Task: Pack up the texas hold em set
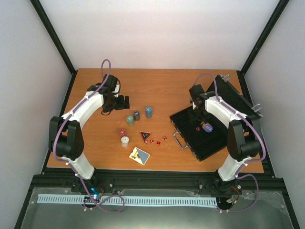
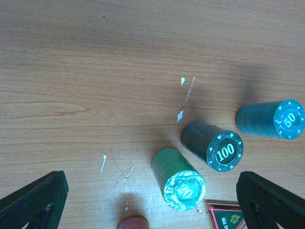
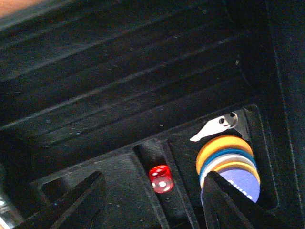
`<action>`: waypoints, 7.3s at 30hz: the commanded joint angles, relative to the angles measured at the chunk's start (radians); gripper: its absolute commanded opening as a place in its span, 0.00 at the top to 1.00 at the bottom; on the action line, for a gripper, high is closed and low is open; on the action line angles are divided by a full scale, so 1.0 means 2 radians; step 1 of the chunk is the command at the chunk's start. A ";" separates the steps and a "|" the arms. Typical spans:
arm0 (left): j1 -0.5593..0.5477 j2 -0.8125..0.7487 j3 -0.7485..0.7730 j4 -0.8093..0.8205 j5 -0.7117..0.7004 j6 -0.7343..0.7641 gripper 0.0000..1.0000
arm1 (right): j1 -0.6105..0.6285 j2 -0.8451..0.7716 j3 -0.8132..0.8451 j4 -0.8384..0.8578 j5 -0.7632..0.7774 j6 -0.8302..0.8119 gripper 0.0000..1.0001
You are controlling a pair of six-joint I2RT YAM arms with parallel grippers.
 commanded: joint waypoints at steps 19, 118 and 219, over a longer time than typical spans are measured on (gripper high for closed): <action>-0.001 -0.018 0.006 0.005 0.001 0.005 0.00 | 0.194 0.085 0.074 0.000 -0.145 -0.016 0.51; -0.001 0.015 0.010 0.009 0.011 0.002 0.00 | 0.001 0.083 0.013 0.002 0.017 -0.069 0.81; -0.001 -0.007 -0.012 0.012 0.007 -0.001 0.00 | 0.048 0.027 0.051 -0.048 0.002 -0.047 0.94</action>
